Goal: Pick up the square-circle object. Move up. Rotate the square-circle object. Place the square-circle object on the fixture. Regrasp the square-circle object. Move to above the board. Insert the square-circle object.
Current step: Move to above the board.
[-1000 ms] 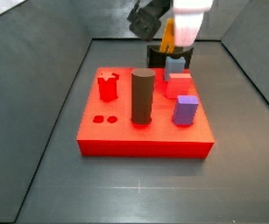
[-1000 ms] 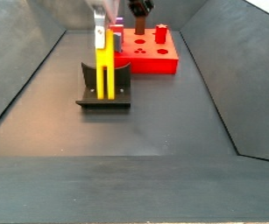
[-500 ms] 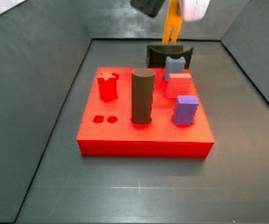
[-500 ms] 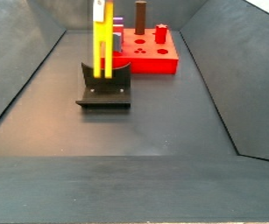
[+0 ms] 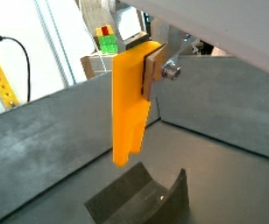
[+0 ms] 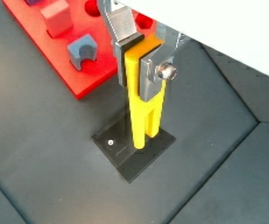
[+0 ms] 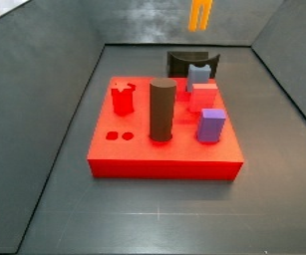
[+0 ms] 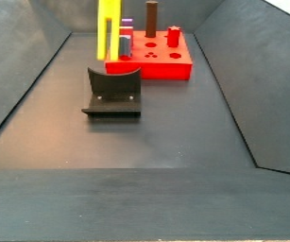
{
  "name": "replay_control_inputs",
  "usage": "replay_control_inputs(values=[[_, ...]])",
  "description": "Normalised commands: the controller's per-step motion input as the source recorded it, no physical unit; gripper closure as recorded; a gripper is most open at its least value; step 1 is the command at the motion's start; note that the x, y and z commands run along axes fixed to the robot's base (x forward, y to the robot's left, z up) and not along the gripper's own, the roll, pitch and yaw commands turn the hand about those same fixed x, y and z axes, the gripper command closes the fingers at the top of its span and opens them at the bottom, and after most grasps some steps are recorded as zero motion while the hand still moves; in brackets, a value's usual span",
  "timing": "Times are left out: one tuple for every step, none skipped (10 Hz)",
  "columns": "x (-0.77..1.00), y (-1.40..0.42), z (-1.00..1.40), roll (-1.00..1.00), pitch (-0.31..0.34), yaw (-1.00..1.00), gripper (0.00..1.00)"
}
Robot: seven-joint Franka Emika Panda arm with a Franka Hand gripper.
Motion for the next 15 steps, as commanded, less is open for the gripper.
replay_control_inputs(values=[[-0.03, -0.06, 1.0, -0.05, 0.138, -0.01, 1.0], [-0.02, -0.06, 1.0, -0.05, 0.151, 0.0, 1.0], [-0.01, -0.05, 0.96, -0.05, 0.156, 0.01, 1.0], [0.0, -0.04, 0.81, -0.05, 0.166, 0.02, 1.0], [0.01, -0.02, 0.68, -0.06, 0.169, 0.02, 1.0], [0.01, -0.02, 0.54, -0.06, 0.168, 0.03, 1.0], [0.01, -0.02, 0.36, -0.06, 0.165, 0.04, 1.0], [0.01, -0.01, 0.22, -0.06, 0.162, 0.04, 1.0], [-0.7, -1.0, 0.13, -0.33, 0.156, 1.0, 1.0], [-0.7, -1.0, 0.1, -0.33, 0.151, 1.0, 1.0], [-0.7, -1.0, 0.11, -0.32, 0.113, 1.0, 1.0], [-0.7, -1.0, 0.1, -0.32, 0.1, 1.0, 1.0], [-0.69, -1.0, 0.12, -0.32, 0.071, 1.0, 1.0], [-0.69, -1.0, 0.13, -0.32, 0.052, 1.0, 1.0], [-0.59, -0.85, 0.12, -0.31, 0.023, 1.0, 1.0]])
